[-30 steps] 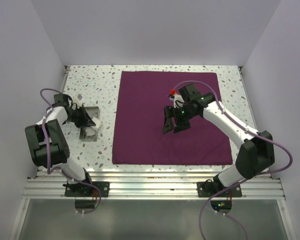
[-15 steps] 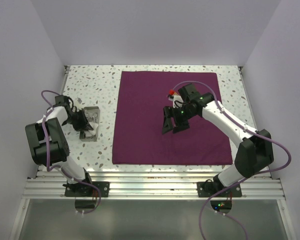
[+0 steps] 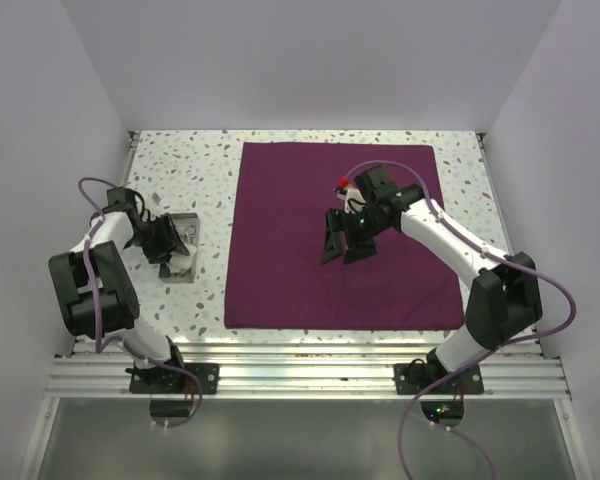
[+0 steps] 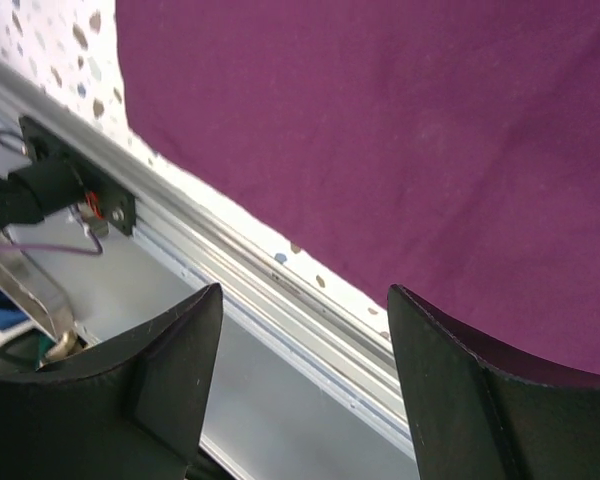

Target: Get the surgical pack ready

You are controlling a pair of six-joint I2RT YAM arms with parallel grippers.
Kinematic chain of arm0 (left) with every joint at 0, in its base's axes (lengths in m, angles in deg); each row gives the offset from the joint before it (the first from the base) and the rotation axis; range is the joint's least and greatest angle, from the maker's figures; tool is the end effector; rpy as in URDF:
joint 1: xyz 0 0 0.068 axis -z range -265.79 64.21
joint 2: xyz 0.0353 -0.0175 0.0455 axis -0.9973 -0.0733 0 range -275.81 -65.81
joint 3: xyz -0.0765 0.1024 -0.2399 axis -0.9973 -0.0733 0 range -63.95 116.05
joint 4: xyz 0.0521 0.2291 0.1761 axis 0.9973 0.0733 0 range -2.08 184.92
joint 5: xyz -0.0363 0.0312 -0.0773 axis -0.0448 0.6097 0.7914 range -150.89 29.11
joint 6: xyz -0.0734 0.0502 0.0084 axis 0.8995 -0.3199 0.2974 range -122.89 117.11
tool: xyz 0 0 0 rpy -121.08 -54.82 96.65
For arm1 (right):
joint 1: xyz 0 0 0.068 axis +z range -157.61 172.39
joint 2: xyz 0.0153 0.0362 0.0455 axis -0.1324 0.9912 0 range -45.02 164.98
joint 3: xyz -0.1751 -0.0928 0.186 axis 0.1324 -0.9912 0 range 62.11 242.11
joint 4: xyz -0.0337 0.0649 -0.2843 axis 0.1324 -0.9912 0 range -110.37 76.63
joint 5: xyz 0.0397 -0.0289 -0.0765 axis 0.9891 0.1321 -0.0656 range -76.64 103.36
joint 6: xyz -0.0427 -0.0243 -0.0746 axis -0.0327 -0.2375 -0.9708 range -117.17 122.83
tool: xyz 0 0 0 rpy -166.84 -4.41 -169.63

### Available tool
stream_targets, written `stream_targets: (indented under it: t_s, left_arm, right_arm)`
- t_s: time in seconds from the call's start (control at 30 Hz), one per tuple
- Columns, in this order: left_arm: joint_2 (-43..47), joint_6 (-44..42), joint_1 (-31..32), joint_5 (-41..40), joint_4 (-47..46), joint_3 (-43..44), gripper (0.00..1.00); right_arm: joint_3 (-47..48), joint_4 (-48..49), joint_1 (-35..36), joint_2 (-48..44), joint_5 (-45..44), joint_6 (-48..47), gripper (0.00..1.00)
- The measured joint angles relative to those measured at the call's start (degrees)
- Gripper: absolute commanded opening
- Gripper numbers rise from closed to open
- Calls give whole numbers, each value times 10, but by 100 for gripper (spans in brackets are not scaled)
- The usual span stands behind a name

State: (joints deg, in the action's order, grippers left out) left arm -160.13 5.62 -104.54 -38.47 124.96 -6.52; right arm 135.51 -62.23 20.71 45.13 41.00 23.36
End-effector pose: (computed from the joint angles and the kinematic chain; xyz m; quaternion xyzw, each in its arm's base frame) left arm 0.3316 0.0805 0.1145 -0.2025 0.9503 -0.1795 0.1538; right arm 0.3036 0.2054 0.2218 -0.1148 0.9435 0.2974 0.0902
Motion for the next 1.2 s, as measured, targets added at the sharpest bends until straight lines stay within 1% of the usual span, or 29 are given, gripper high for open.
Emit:
stream_targets:
  t_s: [0.2,0.33,0.43,0.53,0.67,0.77,0.83,1.07,1.2]
  left_arm:
    - [68,20,0,-20,10,8,55]
    - [119,43,0,-29,8,10,55]
    - [140,50,0,-35,8,10,54]
    - [141,50,0,-47,8,6,53]
    - [138,50,0,-52,5,-17,51]
    - [125,50,0,-52,4,-23,55]
    - [119,50,3,-49,2,-23,59]
    - [89,61,61,-58,-8,-15,57]
    - [82,76,71,-71,-7,-15,54]
  right_arm:
    - [41,33,-27,49,-31,50,71]
    - [57,64,-80,68,-46,95,71]
    - [76,71,-123,85,-51,116,70]
    - [94,76,-156,104,-52,128,70]
    - [96,78,-165,111,-52,131,70]
    - [94,82,-162,111,-43,134,70]
    - [84,91,-159,111,-38,136,70]
    - [55,98,-158,111,-24,135,70]
    - [50,99,-158,107,-22,129,69]
